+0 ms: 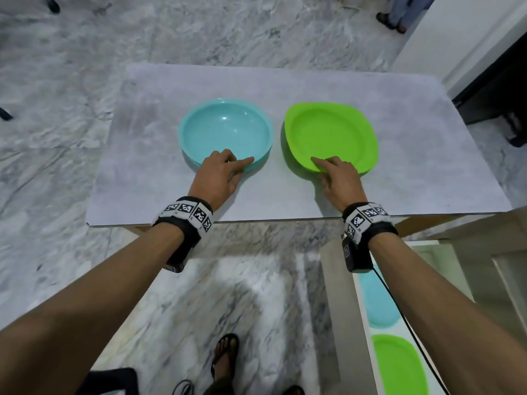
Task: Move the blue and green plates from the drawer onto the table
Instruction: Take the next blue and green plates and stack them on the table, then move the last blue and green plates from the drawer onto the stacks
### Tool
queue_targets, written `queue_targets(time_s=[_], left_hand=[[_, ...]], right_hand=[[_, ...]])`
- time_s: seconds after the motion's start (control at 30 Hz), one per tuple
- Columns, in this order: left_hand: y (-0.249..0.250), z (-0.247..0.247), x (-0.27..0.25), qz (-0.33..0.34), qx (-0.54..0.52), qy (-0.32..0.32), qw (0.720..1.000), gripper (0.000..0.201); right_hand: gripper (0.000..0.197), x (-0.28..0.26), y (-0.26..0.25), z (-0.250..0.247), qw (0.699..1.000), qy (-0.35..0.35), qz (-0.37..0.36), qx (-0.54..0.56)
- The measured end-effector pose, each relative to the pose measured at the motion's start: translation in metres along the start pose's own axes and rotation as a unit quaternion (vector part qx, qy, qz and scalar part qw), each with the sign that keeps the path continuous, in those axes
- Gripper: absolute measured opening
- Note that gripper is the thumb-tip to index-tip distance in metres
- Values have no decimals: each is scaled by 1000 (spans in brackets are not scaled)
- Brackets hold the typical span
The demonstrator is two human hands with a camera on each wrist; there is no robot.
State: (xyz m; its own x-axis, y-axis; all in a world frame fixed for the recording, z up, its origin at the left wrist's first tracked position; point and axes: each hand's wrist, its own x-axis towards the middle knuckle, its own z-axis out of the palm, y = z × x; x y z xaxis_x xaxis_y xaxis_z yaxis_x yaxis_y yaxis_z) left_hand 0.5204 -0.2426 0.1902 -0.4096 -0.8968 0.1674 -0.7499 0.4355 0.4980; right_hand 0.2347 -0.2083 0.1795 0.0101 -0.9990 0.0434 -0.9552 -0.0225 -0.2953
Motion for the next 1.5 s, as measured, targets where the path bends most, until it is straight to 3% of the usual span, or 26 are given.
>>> queue_targets(time_s=[0.2,0.6,0.9,1.03,1.27,1.37,1.5], left_hand=[[-7,5,1,-27,-22,-12,999,33],[-11,9,-1,-28,-23,-15,999,29],[-10,8,0,-29,-20,-17,999,30],[4,10,-5,-13,27,1,1000,41],[115,60,-4,79,-29,-40,996,42],[181,105,-18,127,-49,-130,982,41],[260,178,-44,186,-41,-268,944,43]], right_hand=[[40,10,10,0,998,-49,31,13],[39,1,7,9,999,-32,35,1],[44,-1,5,6,999,-39,37,3],[59,-14,3,2,999,-12,42,-1],[65,-120,50,-17,982,89,148,81],[60,-194,96,-10,962,75,247,90],[61,-298,156,11,921,24,375,101]])
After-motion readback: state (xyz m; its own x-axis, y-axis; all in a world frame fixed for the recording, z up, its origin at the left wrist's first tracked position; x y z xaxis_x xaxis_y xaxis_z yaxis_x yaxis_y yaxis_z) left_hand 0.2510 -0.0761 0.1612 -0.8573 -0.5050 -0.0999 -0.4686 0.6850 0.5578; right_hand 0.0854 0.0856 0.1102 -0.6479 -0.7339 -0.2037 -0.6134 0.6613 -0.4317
